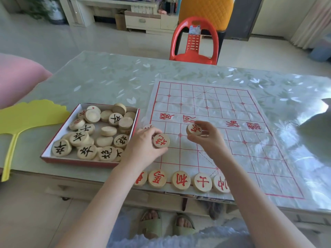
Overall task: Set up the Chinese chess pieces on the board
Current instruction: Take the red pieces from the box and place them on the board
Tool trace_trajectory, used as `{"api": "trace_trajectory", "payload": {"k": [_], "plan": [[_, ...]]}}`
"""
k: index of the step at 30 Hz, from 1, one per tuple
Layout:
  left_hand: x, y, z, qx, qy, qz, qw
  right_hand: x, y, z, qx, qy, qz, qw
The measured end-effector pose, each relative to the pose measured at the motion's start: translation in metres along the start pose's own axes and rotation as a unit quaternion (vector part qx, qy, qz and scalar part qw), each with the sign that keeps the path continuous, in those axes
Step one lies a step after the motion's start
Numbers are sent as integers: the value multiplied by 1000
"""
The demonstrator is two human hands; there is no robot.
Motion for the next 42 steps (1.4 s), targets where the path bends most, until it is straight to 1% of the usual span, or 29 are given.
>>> {"api": "trace_trajectory", "payload": {"k": [7,10,15,18,21,23,26,29,32,37,42], "plan": [[-3,8,15,-9,93,7,996,-11,16,18,18,-113,-37,993],[-3,9,15,-19,93,8,995,-9,18,24,21,-156,-43,987],[-4,7,19,-14,85,10,996,-9,21,29,20,-182,-52,982],[-3,7,21,-5,101,8,995,-12,21,29,24,-199,-43,979],[1,7,25,2,101,-2,995,-14,21,34,40,-268,-42,962],[2,7,25,3,93,-7,996,-13,21,35,40,-283,-40,957],[3,8,16,-19,78,-7,997,-5,20,35,29,-253,-52,966],[14,8,-5,-77,26,-22,996,6,17,40,29,-197,-74,977],[45,6,-26,-111,-17,-78,991,14,11,55,50,-153,-89,983],[121,-12,-58,-158,-43,-203,965,21,2,97,95,-99,-96,986],[172,-30,-65,-162,-73,-259,950,20,-1,142,137,-95,-97,981]]}}
Point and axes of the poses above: each hand's wrist, its own y-axis towards the middle knuckle, its own z-axis out of the palm, x = y × z, the point moved 7 cm from there along y, towards the middle knuckle, and after that the axes turned 15 degrees about y, right-handed, at the moved point
